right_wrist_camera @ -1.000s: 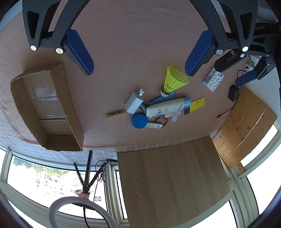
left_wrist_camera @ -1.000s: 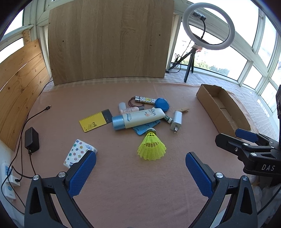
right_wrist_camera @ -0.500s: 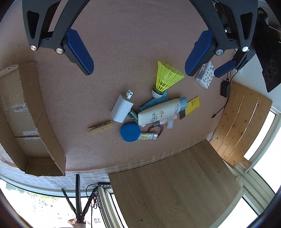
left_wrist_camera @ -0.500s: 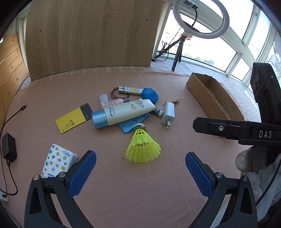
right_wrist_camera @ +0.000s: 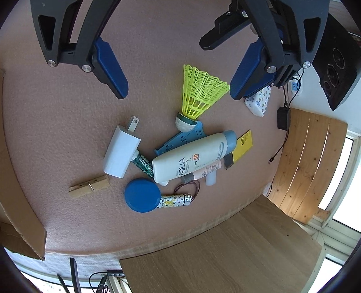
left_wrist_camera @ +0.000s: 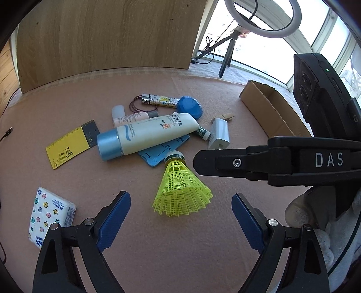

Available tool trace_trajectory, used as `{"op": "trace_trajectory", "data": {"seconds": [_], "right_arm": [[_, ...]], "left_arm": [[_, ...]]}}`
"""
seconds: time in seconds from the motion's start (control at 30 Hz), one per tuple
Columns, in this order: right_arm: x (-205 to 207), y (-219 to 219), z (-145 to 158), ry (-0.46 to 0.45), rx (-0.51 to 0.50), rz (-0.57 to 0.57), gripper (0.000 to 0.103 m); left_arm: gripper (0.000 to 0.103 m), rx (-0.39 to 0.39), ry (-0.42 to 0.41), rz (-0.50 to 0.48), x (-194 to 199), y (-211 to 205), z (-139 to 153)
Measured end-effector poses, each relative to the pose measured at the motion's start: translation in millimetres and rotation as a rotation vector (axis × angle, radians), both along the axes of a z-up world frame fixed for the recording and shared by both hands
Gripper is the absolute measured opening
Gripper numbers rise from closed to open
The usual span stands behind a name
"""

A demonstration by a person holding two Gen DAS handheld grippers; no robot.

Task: Organize objects
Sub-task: 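Reach the right gripper to the yellow shuttlecock and close on it, then carry the shuttlecock into the cardboard box and open the right gripper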

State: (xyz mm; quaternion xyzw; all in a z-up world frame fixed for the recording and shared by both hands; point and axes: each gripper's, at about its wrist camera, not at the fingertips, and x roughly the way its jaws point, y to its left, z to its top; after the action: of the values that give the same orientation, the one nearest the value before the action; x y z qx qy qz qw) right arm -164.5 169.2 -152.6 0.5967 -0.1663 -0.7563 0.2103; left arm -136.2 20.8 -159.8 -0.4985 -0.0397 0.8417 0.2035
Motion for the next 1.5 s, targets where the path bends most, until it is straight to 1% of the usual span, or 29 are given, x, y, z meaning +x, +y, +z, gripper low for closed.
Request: {"op": "trace_trajectory", "data": {"seconds": [0.13, 0.2, 0.27, 0.33, 0.37, 0.53, 0.6, 0.7, 0.87, 1.07, 1.17, 1.33, 1.5], "right_arm": [[-8, -7, -11, -0.036, -0.022, 0.005, 0.083], [-11, -11, -16, -0.051, -0.027, 0.011, 0.076], [-14, -14, -22, -0.068, -0.032, 0.017, 0.072], [-17, -17, -28, -0.087, -0.041, 0.022, 0.063], [-18, -19, -30, -0.098, -0.05, 0.025, 0.058], [-20, -26, -36, -0.115, -0.081, 0.032, 0.052], [-21, -27, -38, -0.125, -0.1, 0.037, 0.044], [-21, -30, -39, -0.133, -0.126, 0.044, 0.035], [-19, -28, -36, -0.13, -0.143, 0.034, 0.034], [-10, -18, -26, -0.113, -0.171, 0.016, 0.034], [-5, -8, -18, -0.101, -0.183, 0.004, 0.034], [4, 17, 1, -0.067, -0.197, -0.029, 0.034], [12, 52, 25, -0.01, -0.184, -0.068, 0.034]], "left_arm": [[0.088, 0.021, -0.021, 0.015, -8, -3, -9], [0.082, 0.031, -0.036, 0.015, -11, -4, -13], [0.079, 0.04, -0.05, 0.01, -13, -4, -17], [0.076, 0.047, -0.059, 0.008, -15, -3, -21], [0.073, 0.052, -0.063, 0.009, -16, -3, -23], [0.059, 0.087, -0.096, 0.016, -21, -4, -32], [0.053, 0.095, -0.104, 0.019, -21, -6, -33], [0.047, 0.095, -0.105, 0.02, -21, -6, -35], [0.039, 0.112, -0.096, 0.029, -17, -7, -31], [0.035, 0.114, -0.071, 0.021, -9, 1, -18], [0.035, 0.116, -0.052, 0.008, -3, 8, -8], [0.035, 0.116, -0.021, -0.033, 3, 32, 11], [0.035, 0.116, 0.018, -0.101, 0, 73, 33]]}}
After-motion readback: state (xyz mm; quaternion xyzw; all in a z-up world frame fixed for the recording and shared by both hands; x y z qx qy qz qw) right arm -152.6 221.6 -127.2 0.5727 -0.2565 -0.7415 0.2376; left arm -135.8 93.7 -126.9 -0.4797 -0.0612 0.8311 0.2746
